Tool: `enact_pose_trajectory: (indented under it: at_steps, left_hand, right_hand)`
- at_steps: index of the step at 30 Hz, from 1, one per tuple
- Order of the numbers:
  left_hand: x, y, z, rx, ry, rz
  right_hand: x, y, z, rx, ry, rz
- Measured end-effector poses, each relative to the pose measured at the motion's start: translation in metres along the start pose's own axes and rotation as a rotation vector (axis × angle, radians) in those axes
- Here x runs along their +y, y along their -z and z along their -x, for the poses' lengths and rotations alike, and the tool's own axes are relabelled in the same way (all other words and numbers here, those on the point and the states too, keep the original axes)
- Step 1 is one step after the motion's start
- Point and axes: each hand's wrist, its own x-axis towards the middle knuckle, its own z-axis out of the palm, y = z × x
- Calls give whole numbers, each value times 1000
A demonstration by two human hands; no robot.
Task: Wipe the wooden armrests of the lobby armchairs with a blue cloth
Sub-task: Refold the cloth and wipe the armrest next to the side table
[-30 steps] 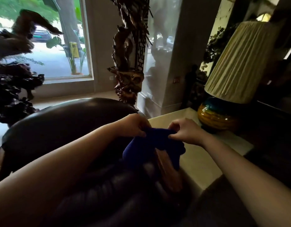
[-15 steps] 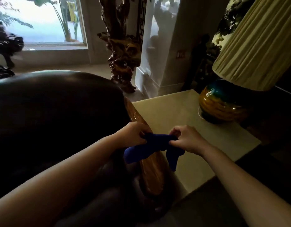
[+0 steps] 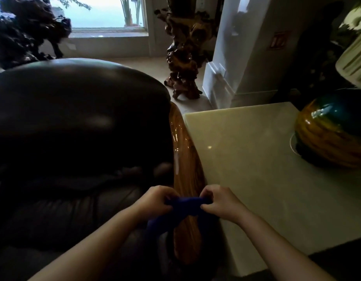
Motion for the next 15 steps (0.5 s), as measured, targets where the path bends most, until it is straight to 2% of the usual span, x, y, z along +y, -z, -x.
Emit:
enact_pose_trajectory:
  at_steps: [8, 15]
  left_hand:
    - [-29, -21, -72, 166, 56, 62]
    - [-84, -59, -131, 158, 167, 151]
  right_hand:
    - [50, -1, -87, -4, 104, 70]
    - [108, -49, -143, 71, 64, 51]
